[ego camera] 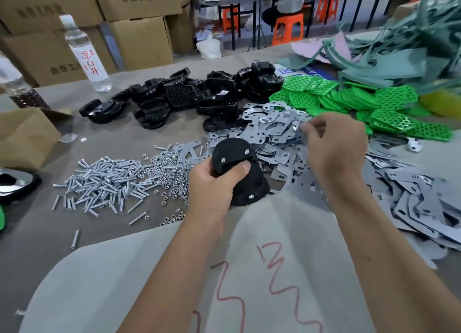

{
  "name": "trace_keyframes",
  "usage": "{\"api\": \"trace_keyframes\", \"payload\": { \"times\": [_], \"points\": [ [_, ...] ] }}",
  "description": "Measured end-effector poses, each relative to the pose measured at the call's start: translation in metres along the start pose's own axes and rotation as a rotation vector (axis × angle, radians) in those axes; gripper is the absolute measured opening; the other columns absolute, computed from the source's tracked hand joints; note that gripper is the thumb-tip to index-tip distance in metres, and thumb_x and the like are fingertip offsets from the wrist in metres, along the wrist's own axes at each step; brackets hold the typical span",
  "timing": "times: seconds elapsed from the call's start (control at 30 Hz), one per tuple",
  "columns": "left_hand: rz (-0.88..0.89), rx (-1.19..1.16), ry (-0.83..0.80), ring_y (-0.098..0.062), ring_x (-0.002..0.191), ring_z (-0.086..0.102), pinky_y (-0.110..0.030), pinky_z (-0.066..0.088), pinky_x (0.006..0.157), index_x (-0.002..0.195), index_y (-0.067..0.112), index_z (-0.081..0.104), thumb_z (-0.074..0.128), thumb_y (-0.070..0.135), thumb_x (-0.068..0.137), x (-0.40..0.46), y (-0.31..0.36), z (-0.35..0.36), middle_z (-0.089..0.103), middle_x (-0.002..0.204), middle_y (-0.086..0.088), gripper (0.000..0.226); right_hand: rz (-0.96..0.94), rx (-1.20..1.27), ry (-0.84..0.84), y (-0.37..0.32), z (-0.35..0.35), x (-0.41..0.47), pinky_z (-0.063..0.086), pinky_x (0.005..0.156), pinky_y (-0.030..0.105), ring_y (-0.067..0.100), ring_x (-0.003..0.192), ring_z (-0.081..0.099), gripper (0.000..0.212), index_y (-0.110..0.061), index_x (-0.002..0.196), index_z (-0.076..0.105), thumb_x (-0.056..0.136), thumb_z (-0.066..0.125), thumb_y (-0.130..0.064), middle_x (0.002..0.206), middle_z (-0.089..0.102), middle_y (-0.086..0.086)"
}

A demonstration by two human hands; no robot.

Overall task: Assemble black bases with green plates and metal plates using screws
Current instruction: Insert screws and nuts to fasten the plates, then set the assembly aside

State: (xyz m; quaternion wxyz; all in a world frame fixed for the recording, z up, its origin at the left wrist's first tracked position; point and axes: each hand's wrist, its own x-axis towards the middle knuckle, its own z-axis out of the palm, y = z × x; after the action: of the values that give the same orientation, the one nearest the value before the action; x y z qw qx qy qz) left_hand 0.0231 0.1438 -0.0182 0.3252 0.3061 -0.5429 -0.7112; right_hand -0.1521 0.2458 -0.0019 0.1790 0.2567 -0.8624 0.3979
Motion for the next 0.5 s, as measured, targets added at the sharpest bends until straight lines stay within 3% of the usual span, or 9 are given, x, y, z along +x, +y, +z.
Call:
{"api": "trace_keyframes", "payload": {
  "times": [0.1,0.17,0.23,0.3,0.37,0.43,0.5],
  "points": [
    [0.039,0.008,0.069,-0.025,0.082,0.078,-0.038,0.064,0.066,0.085,0.021,0.081,0.077,-0.001,0.085,0.003,0.002,-0.006,0.08,0.09,-0.005,0.022,-0.104,0.278,0.133,-0.013,0.003,-0.001,0.052,0.061,0.035,0.015,0.062,0.067,0.019,-0.013,0.092,0.075,0.1,0.066,-0.028,0.072,0.073,-0.002],
    [0.066,0.026,0.119,-0.025,0.077,0.078,-0.035,0.062,0.06,0.087,0.018,0.08,0.077,-0.002,0.085,0.006,0.005,-0.013,0.08,0.087,-0.006,0.021,0.01,0.537,0.027,-0.026,0.011,-0.004,0.044,0.052,0.025,0.003,0.05,0.056,0.015,-0.016,0.087,0.071,0.099,0.067,-0.023,0.067,0.072,-0.007],
    [0.09,0.037,0.164,-0.018,0.07,0.077,-0.028,0.059,0.054,0.09,0.017,0.079,0.076,-0.004,0.084,0.009,0.008,-0.021,0.08,0.083,-0.004,0.022,0.211,0.823,-0.146,-0.041,0.022,-0.011,0.042,0.047,0.022,0.006,0.044,0.047,0.011,-0.014,0.089,0.071,0.099,0.067,-0.014,0.066,0.074,-0.004],
    [0.094,0.028,0.201,-0.014,0.067,0.076,-0.024,0.057,0.052,0.09,0.016,0.079,0.076,-0.004,0.084,0.012,0.01,-0.027,0.079,0.08,-0.002,0.021,0.369,1.046,-0.299,-0.052,0.029,-0.019,0.052,0.053,0.024,0.011,0.048,0.052,0.006,-0.008,0.104,0.071,0.099,0.067,-0.007,0.072,0.074,0.002],
    [0.089,0.015,0.236,-0.013,0.065,0.076,-0.024,0.057,0.052,0.088,0.015,0.078,0.076,-0.005,0.084,0.015,0.011,-0.033,0.079,0.076,-0.001,0.02,0.434,1.184,-0.429,-0.06,0.034,-0.025,0.061,0.066,0.031,0.016,0.057,0.062,0.017,-0.003,0.115,0.069,0.098,0.068,-0.003,0.079,0.073,0.009],
    [0.079,0.019,0.27,-0.017,0.069,0.076,-0.028,0.06,0.054,0.089,0.014,0.078,0.076,-0.005,0.083,0.018,0.011,-0.038,0.079,0.078,-0.002,0.019,0.427,1.211,-0.532,-0.065,0.038,-0.029,0.062,0.074,0.036,0.019,0.065,0.068,0.017,-0.002,0.114,0.07,0.097,0.068,0.0,0.081,0.074,0.01],
    [0.063,0.032,0.298,-0.025,0.078,0.078,-0.038,0.064,0.062,0.092,0.013,0.078,0.078,-0.003,0.082,0.022,0.011,-0.043,0.08,0.084,-0.007,0.019,0.374,1.124,-0.597,-0.067,0.041,-0.034,0.058,0.071,0.031,0.015,0.067,0.068,0.009,-0.007,0.104,0.074,0.096,0.07,-0.005,0.083,0.078,0.007]
  ]
}}
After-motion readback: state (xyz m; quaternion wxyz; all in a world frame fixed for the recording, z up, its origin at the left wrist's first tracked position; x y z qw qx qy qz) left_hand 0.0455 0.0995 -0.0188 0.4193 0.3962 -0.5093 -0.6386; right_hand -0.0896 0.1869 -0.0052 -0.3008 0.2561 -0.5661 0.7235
